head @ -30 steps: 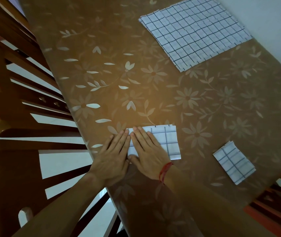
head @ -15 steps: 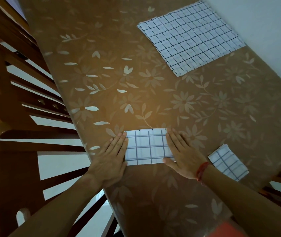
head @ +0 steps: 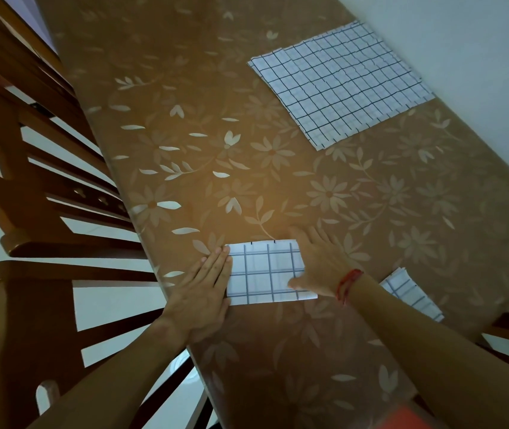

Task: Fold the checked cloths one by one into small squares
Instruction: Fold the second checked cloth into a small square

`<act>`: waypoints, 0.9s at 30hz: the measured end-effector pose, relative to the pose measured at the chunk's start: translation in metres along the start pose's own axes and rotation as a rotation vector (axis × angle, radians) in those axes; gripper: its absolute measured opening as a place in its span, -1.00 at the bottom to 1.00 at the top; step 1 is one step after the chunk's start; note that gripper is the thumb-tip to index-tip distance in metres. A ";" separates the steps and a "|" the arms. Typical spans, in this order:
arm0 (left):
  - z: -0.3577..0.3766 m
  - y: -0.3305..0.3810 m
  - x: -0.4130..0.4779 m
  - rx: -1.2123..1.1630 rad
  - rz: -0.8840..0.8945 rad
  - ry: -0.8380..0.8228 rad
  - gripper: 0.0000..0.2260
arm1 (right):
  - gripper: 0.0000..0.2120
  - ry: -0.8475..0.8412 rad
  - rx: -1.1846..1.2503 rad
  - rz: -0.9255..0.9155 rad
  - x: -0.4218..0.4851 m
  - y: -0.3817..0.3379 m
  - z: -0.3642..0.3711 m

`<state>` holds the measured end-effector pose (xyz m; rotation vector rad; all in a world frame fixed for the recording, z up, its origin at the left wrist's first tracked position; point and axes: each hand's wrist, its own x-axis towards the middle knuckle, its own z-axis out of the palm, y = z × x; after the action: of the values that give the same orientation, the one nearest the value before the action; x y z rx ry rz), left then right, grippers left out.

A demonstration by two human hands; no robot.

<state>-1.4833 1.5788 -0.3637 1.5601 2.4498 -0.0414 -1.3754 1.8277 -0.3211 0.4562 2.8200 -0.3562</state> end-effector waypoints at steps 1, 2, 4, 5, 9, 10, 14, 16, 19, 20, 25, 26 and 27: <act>0.000 0.000 0.000 -0.003 -0.001 0.003 -0.38 | -0.09 -0.002 -0.019 0.003 0.005 0.000 -0.002; -0.001 0.000 0.001 -0.007 -0.004 0.002 -0.38 | -0.10 -0.014 -0.040 0.011 0.010 0.001 -0.003; -0.001 0.001 0.001 -0.019 -0.012 0.005 -0.39 | -0.11 -0.052 -0.077 0.032 0.016 0.001 -0.003; -0.001 0.001 0.001 -0.025 -0.014 0.011 -0.39 | -0.12 -0.071 -0.085 0.035 0.018 0.000 -0.003; -0.002 0.002 0.000 -0.035 -0.015 0.019 -0.40 | -0.27 -0.138 -0.029 0.062 0.022 -0.005 -0.007; -0.002 0.002 0.000 -0.035 -0.014 0.022 -0.40 | -0.30 -0.154 0.000 0.078 0.023 -0.006 -0.008; -0.001 0.001 0.001 -0.024 -0.009 0.038 -0.39 | -0.36 -0.173 0.023 0.089 0.027 -0.008 -0.011; -0.001 0.001 0.001 -0.035 -0.010 0.032 -0.39 | -0.48 -0.173 0.067 0.114 0.026 -0.008 -0.012; -0.001 0.001 0.001 -0.054 -0.013 0.016 -0.39 | -0.62 -0.160 0.204 0.187 0.024 -0.006 -0.011; -0.001 0.001 0.001 -0.057 -0.014 0.012 -0.39 | -0.68 -0.149 0.257 0.210 0.024 -0.005 -0.010; -0.004 0.003 0.001 -0.079 -0.036 0.045 -0.38 | -0.75 -0.083 0.388 0.227 0.020 -0.006 -0.010; -0.006 0.005 0.001 -0.089 -0.044 0.060 -0.38 | -0.75 -0.069 0.398 0.226 0.018 -0.005 -0.009; -0.008 0.007 0.001 -0.104 -0.049 0.075 -0.37 | -0.74 -0.058 0.406 0.234 0.016 -0.004 -0.008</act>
<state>-1.4793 1.5837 -0.3558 1.4833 2.5033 0.1366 -1.3935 1.8306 -0.3174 0.8332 2.5968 -0.8793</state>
